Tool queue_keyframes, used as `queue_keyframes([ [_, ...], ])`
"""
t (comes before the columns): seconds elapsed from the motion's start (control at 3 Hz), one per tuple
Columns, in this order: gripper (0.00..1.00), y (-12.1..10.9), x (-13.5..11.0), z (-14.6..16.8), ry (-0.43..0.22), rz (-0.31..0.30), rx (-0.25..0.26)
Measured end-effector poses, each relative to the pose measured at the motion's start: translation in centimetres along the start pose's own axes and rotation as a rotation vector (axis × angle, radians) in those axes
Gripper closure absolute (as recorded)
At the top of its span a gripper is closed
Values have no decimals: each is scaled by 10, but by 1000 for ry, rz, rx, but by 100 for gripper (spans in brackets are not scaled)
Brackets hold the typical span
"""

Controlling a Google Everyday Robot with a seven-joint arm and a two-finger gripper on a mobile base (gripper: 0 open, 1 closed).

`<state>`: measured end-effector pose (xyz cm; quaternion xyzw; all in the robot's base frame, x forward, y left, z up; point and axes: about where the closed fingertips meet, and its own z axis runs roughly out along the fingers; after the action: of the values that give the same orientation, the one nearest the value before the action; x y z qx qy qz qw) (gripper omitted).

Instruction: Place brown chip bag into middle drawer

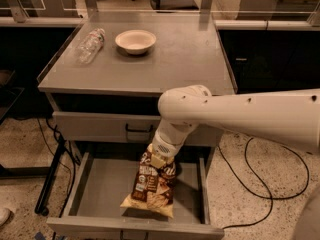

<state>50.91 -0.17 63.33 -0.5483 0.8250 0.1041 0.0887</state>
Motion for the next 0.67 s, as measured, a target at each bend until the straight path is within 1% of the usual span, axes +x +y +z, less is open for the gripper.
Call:
queue_keyframes([
  [0.33, 100, 0, 0, 3, 1, 1, -3],
  [0.67, 100, -1, -1, 18, 0, 14, -25],
])
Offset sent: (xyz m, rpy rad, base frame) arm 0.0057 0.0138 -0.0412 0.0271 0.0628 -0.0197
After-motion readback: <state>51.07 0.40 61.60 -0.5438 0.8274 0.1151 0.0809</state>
